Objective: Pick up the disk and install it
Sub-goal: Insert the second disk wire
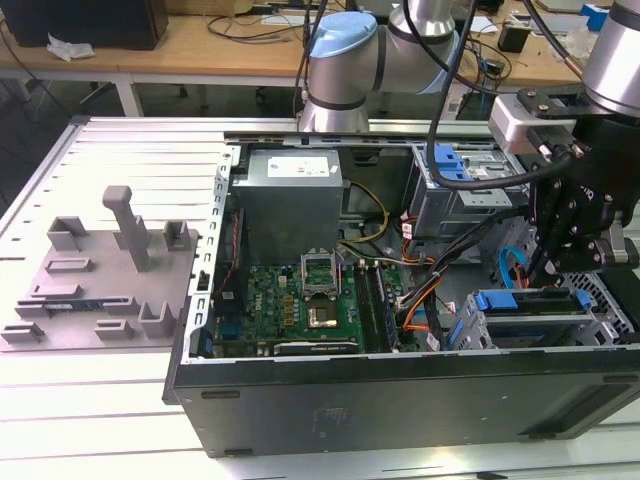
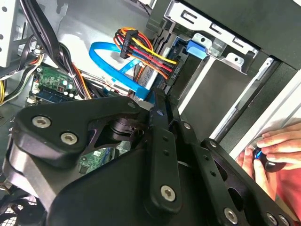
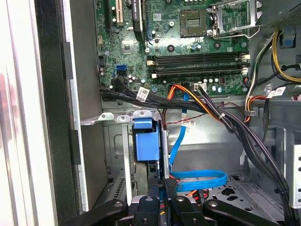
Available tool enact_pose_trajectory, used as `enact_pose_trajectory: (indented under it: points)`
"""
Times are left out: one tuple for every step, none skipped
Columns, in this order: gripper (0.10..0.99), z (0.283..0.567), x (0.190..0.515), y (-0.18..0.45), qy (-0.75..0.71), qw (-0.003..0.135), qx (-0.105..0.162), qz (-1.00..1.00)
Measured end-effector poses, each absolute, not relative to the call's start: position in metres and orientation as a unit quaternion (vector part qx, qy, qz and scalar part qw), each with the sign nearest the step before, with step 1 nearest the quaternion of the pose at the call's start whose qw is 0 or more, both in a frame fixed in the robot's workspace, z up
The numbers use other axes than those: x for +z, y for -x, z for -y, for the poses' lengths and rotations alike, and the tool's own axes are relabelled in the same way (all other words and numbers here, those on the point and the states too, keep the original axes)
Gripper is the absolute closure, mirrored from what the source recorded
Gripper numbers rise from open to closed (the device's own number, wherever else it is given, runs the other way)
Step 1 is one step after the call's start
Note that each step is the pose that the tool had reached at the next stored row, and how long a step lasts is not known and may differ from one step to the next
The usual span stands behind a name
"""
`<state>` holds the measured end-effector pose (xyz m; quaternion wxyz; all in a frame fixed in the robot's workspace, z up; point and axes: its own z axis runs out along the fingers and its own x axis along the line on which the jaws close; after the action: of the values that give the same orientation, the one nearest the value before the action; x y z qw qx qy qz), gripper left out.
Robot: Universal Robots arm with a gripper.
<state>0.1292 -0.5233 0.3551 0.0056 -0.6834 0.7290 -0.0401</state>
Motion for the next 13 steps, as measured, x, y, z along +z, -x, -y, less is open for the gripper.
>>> enact_pose_trajectory:
  points:
    - [0.925, 0.5234, 0.3551, -0.1294, 0.683, 0.006, -0.04, -0.729]
    - [0.925, 0.5236, 0.3551, -0.1296, 0.683, 0.006, -0.04, -0.729]
    - [0.925, 0.524, 0.3551, -0.1299, 0.683, 0.006, -0.04, -0.729]
    - [0.925, 0.5245, 0.3551, -0.1303, 0.683, 0.006, -0.04, -0.729]
    - [0.925, 0.5248, 0.3551, -0.1305, 0.683, 0.006, -0.04, -0.729]
    - [0.925, 0.525, 0.3551, -0.1306, 0.683, 0.006, -0.04, -0.729]
    - [0.925, 0.5251, 0.355, -0.1308, 0.683, 0.006, -0.04, -0.729]
    - [0.925, 0.5252, 0.3551, -0.1309, 0.683, 0.006, -0.04, -0.729]
    - [0.925, 0.5253, 0.355, -0.1311, 0.683, 0.006, -0.04, -0.729]
    - [0.925, 0.5253, 0.355, -0.1312, 0.683, 0.006, -0.04, -0.729]
    - [0.925, 0.5254, 0.3549, -0.1314, 0.683, 0.006, -0.04, -0.729]
    - [0.925, 0.5255, 0.3549, -0.1317, 0.683, 0.006, -0.04, -0.729]
    - [0.925, 0.5255, 0.3548, -0.132, 0.683, 0.006, -0.04, -0.729]
